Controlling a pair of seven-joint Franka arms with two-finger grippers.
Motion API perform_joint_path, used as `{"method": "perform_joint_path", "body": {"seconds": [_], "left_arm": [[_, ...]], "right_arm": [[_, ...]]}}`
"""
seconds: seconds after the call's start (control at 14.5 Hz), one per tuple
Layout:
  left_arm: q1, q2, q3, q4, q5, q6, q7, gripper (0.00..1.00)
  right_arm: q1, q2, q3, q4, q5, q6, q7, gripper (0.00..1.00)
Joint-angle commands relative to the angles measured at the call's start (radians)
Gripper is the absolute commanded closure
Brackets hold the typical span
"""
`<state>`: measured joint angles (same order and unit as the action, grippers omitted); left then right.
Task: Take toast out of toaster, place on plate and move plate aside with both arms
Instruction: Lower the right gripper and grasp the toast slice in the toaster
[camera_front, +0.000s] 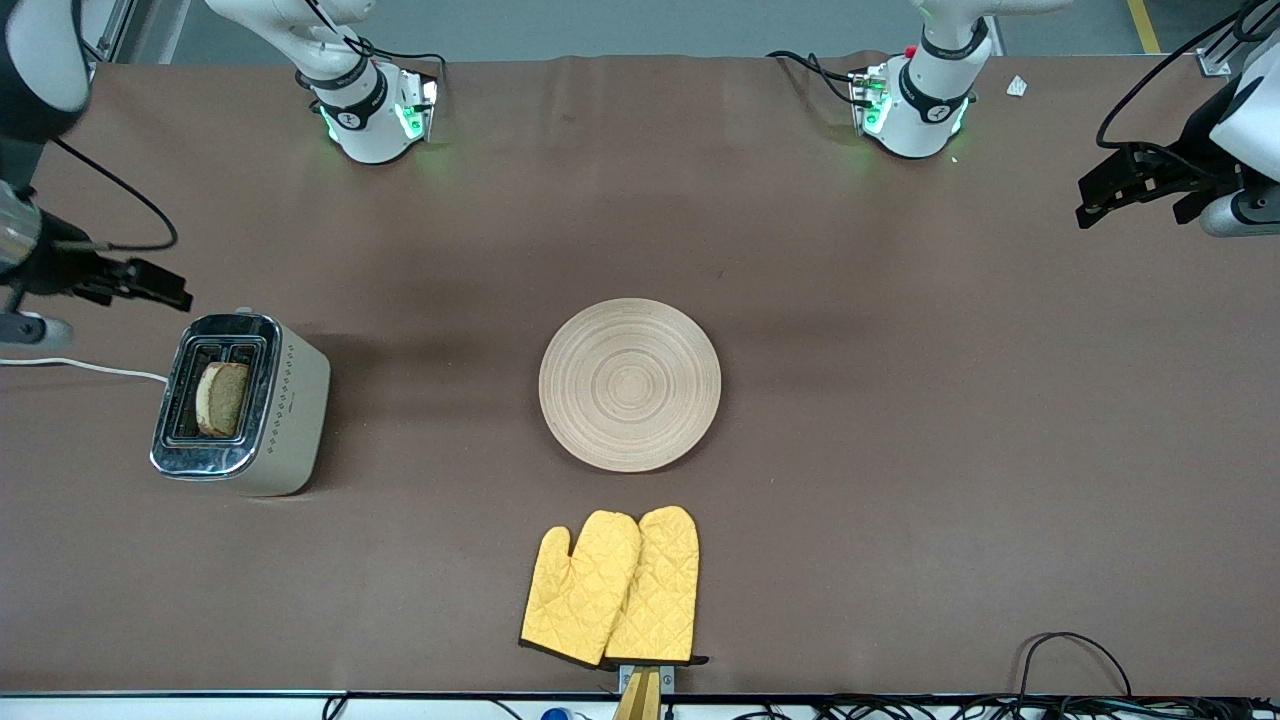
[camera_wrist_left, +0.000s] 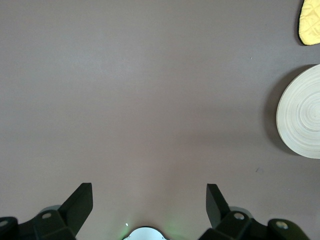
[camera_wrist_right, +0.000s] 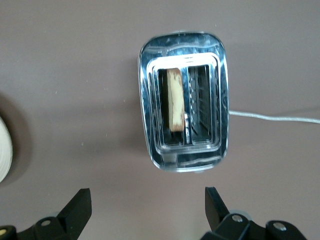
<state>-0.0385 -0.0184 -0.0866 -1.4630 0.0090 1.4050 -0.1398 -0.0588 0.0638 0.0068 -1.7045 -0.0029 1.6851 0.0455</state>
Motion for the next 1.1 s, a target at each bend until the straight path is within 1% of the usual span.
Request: {"method": "perform_joint_path", "body": {"seconds": [0.0,0.21,0.34,0.41,0.55,0.62,0.69,0.76,0.89,0.96,1.03], "left_arm": [[-0.004,0.015,-0.005,0.032,0.006,-0.012,0.012,0.00],[-0.008,0.011,-0.008,0.030,0.009,-0.018,0.011,0.00],[-0.008,0.009,-0.008,0.030,0.017,-0.026,0.009,0.00],[-0.008,0.009,-0.008,0.030,0.019,-0.026,0.009,0.00],[-0.009,0.009,-0.008,0.030,0.019,-0.027,0.008,0.00],[-0.009,0.009,-0.008,0.032,0.019,-0.026,0.012,0.00],[-0.008,0.009,-0.010,0.032,0.016,-0.026,0.014,0.00],[-0.008,0.011,-0.010,0.032,0.017,-0.026,0.016,0.00],[-0.011,0.011,-0.008,0.030,0.019,-0.026,0.020,0.00],[-0.008,0.009,-0.010,0.030,0.017,-0.027,0.025,0.00],[-0.008,0.009,-0.008,0.030,0.017,-0.026,0.026,0.00]], "right_arm": [[-0.015,0.048,-0.001,-0.043,0.020,0.083,-0.012,0.00],[-0.024,0.134,-0.001,-0.044,0.006,0.186,-0.018,0.00],[-0.051,0.198,-0.001,-0.044,0.007,0.267,-0.083,0.00],[-0.064,0.217,-0.001,-0.044,0.007,0.289,-0.096,0.00],[-0.062,0.226,-0.001,-0.043,0.007,0.288,-0.099,0.00],[-0.065,0.228,-0.001,-0.043,0.007,0.289,-0.099,0.06],[-0.064,0.235,-0.001,-0.041,0.007,0.291,-0.102,0.12],[-0.065,0.240,-0.001,-0.040,0.007,0.291,-0.102,0.22],[-0.070,0.243,0.001,-0.041,0.010,0.292,-0.101,0.61],[-0.072,0.244,-0.001,-0.043,0.018,0.291,-0.101,0.74],[-0.073,0.245,-0.001,-0.043,0.018,0.291,-0.101,0.83]]}}
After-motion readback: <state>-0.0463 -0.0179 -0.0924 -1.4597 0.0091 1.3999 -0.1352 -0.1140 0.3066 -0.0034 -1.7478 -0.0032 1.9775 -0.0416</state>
